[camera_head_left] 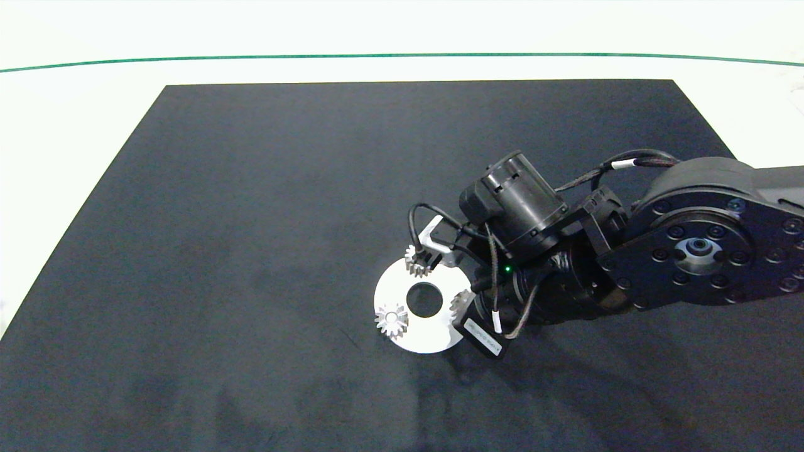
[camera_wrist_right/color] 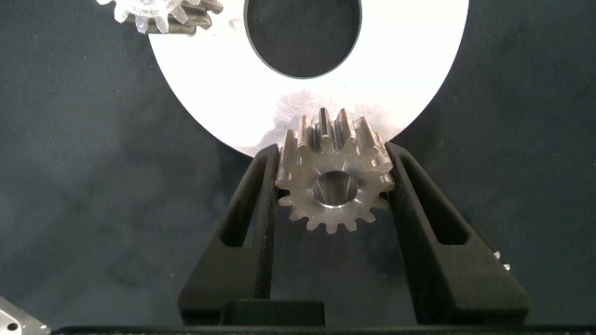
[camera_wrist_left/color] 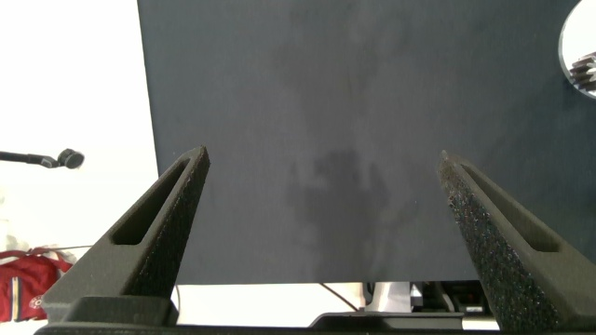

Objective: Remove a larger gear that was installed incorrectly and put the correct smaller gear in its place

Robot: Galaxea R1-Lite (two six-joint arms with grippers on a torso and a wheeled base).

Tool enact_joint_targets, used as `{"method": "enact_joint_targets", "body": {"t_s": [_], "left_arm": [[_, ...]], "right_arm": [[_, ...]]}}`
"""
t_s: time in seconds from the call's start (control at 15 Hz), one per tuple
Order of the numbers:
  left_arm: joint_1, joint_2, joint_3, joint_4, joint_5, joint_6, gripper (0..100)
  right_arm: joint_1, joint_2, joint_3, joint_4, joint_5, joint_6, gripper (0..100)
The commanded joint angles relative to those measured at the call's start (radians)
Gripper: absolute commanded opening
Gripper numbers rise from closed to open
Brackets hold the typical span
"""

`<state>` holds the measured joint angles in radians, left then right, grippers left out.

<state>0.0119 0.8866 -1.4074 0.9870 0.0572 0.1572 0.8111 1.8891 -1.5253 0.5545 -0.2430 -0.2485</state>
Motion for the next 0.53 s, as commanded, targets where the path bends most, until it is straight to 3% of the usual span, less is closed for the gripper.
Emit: {"method": "enact_joint_targets", "body": {"t_s": [0.07,0.4,0.47,0.53], "left_arm": [[0.0,0.0,0.001,0.005,0.001,0.001,100],[0.0,0.0,0.001,0.005,0.001,0.005,100],[0.0,0.0,0.002,0.005,0.0,0.015,100],[0.0,0.0,0.007,0.005,0.0,0.018,100]], "right_arm": [[-0.001,-0.004,0.004,0.002,-0.001,-0.002,28],[-0.001,-0.002,0.014,0.002,0.001,-0.002,28],[-0.001,-0.004,0.019,0.002,-0.001,-0.002,100],[-0.001,-0.004,0.017,0.002,-0.001,-0.002,100]]}}
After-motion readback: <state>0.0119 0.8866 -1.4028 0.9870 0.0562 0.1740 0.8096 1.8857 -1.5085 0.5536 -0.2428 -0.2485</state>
